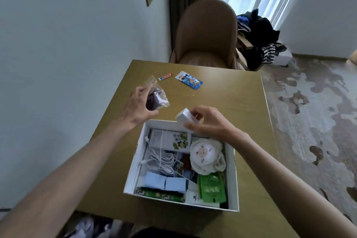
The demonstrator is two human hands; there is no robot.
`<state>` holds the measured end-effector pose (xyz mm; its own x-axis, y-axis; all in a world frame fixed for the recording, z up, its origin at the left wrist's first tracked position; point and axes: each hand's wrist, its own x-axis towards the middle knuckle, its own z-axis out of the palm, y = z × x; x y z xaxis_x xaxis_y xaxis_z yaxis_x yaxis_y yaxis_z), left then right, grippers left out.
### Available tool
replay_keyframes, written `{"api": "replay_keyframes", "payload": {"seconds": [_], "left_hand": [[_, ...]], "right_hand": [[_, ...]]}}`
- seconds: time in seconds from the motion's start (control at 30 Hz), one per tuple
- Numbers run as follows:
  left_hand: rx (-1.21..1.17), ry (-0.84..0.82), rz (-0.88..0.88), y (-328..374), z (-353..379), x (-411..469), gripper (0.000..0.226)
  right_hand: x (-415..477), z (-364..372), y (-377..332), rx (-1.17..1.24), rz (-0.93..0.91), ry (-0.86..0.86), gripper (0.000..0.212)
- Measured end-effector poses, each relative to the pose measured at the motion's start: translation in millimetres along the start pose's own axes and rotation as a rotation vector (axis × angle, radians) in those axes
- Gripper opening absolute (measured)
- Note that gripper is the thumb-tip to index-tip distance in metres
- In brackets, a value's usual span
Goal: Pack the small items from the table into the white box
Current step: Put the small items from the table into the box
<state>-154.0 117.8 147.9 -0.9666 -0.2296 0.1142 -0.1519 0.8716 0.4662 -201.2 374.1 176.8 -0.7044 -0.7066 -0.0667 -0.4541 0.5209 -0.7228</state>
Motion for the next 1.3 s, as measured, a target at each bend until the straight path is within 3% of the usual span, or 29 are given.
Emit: {"api": "replay_keyframes", "payload": {"seconds": [0.1,0.3,0.6,0.9,1.07,1.13,1.3], "left_hand": [[0.056,0.028,0.078,13.8,-23.8,-46.6,0.097],[0.166,-0.060,0.203,24.9,-29.4,-111.2,0.089],[0.141,-0.104,0.274,-6.0,-8.7,-133.0,0.083],[-0.009,-0.126,0.335,-24.8,9.4,-105.6,0.076],[-0.047,-0.151,0.393,-25.6,8.9,-94.0,0.076],[-0.057,-0.168,0.430,-23.3,7.2,-91.8,0.076],[-0.054,-0.203,0.535,-10.6,7.3,-94.3,0.075]], "right_hand": [[-21.2,17.7,-10.5,0.003,0.015,-0.100,0.028],[-49.8,63.3,-23.5,-0.284,-0.115,-0.253,0.031],[-58.7,120.7,-22.0,-0.480,-0.189,-0.411,0.030],[-47.3,148.1,-33.4,-0.005,0.046,-0.568,0.026],[-47.4,152.2,-34.5,0.045,0.152,-0.485,0.029],[-52.8,147.7,-31.5,0.058,0.178,-0.388,0.027],[-76.5,106.8,-15.4,0.349,0.382,-0.104,0.014]]}}
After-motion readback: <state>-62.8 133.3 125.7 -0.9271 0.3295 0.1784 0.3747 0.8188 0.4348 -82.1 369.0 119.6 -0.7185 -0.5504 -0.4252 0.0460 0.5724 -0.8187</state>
